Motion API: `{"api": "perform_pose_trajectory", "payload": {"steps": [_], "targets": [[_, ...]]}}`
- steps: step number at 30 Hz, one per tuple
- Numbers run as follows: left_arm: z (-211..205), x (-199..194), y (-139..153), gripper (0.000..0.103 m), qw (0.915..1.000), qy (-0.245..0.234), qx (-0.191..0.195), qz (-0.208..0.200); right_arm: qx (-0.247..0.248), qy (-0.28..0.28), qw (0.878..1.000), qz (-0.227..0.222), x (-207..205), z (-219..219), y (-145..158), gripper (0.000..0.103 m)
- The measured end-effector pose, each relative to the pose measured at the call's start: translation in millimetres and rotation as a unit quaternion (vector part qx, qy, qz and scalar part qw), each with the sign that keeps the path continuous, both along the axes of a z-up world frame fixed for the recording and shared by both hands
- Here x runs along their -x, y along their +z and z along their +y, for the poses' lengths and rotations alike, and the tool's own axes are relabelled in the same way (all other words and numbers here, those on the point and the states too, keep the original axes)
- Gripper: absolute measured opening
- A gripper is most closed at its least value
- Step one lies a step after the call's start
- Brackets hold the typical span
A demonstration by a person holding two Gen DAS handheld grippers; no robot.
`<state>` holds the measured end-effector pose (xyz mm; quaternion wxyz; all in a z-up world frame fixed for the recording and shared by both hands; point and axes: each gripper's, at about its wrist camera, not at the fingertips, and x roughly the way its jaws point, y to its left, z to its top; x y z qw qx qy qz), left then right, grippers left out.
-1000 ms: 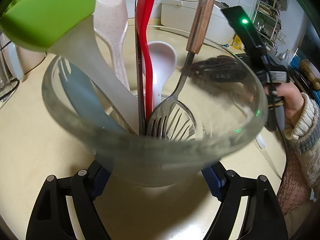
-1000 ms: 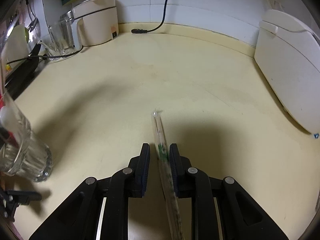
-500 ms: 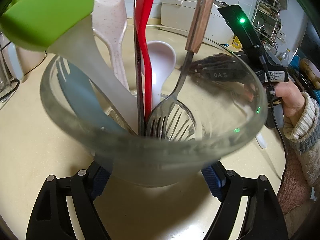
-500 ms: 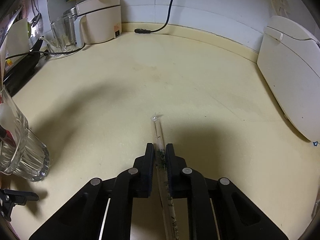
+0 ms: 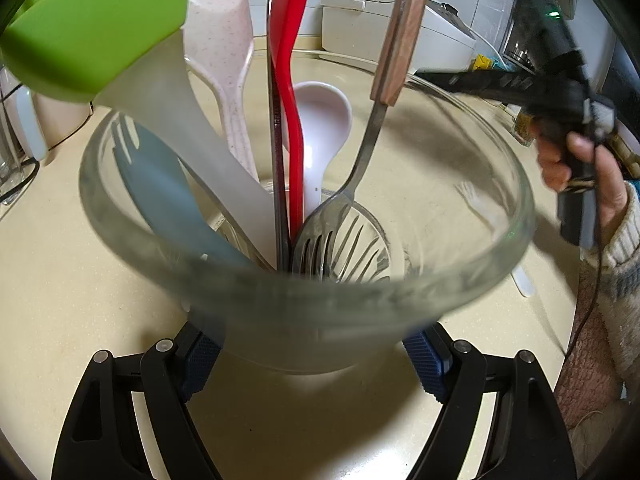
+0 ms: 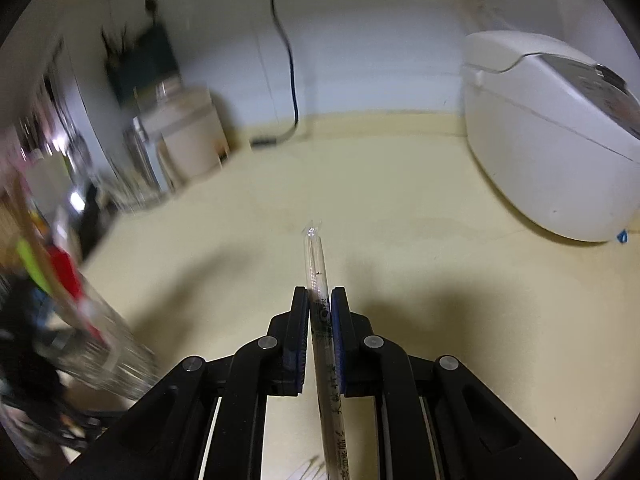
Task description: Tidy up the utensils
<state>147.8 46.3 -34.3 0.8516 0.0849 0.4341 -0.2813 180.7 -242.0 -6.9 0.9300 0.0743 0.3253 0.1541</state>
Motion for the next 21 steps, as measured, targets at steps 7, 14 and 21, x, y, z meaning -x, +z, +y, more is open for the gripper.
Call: {"api": "perform_pose_trajectory", "payload": {"steps": [7,14,21], "targets": [[-0.4,0.0,-0.1,0.084,1.0,0.0,0.0,0.0,-0.083,0.003,0.995,-0.046,24.4,-25.3,24.0,0.011],[-0.7,0.0,-0.3,0.084,1.0,0.0,-0.001,0.0,-0.129,0.022,0.989,-0.062,32.7,-29.1,33.1,0.011],[-1.1,0.0,-0.4,0.084,1.0,0.0,0.0,0.0,-0.146,0.031,0.986,-0.08,39.9,-29.8,40.4,0.011]]}}
